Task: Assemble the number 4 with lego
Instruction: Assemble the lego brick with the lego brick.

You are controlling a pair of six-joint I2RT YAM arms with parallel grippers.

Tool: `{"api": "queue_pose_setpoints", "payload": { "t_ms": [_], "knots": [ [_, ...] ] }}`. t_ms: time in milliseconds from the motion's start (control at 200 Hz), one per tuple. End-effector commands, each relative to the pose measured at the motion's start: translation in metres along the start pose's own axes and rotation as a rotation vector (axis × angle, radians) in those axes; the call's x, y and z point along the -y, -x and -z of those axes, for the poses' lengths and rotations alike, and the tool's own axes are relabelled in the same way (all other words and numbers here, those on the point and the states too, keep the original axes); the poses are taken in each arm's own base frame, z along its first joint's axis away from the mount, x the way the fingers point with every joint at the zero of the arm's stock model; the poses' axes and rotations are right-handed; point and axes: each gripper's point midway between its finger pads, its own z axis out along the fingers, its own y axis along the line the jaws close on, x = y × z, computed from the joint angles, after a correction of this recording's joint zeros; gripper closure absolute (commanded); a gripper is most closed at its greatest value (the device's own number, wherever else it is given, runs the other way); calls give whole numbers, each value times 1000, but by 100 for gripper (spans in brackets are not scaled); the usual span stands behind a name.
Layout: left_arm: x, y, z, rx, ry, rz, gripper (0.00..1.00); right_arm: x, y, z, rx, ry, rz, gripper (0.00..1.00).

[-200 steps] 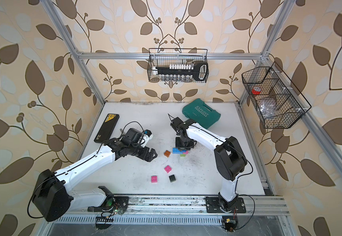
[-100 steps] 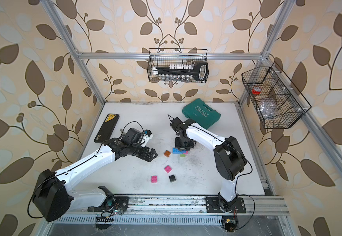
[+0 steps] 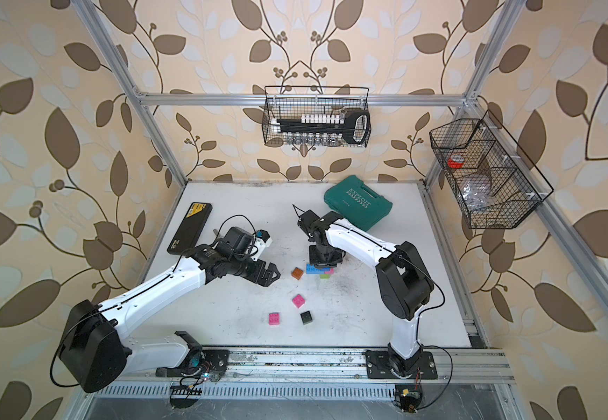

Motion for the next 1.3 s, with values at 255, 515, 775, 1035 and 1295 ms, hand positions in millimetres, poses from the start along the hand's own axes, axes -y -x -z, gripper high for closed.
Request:
{"api": "queue_pose_setpoints", "payload": {
  "t_ms": [255, 515, 775, 1035, 1295],
  "knots": [
    [5, 14, 8, 36, -23, -4, 1, 20, -35, -60, -133, -195, 72, 89],
    [4, 14, 9, 39, -19, -6, 1, 22, -42, -69, -170, -128, 35, 89],
    [6, 14, 8, 37, -27, -7, 1, 18, -37, -63, -160, -121, 70, 86],
    [4, 14, 8, 38, -21, -6, 1, 13, -24, -43, -104, -114, 77, 77],
    [5, 15, 9, 44, -20, -7, 1, 9, -15, -29, -67, -90, 68, 69]
  ]
}}
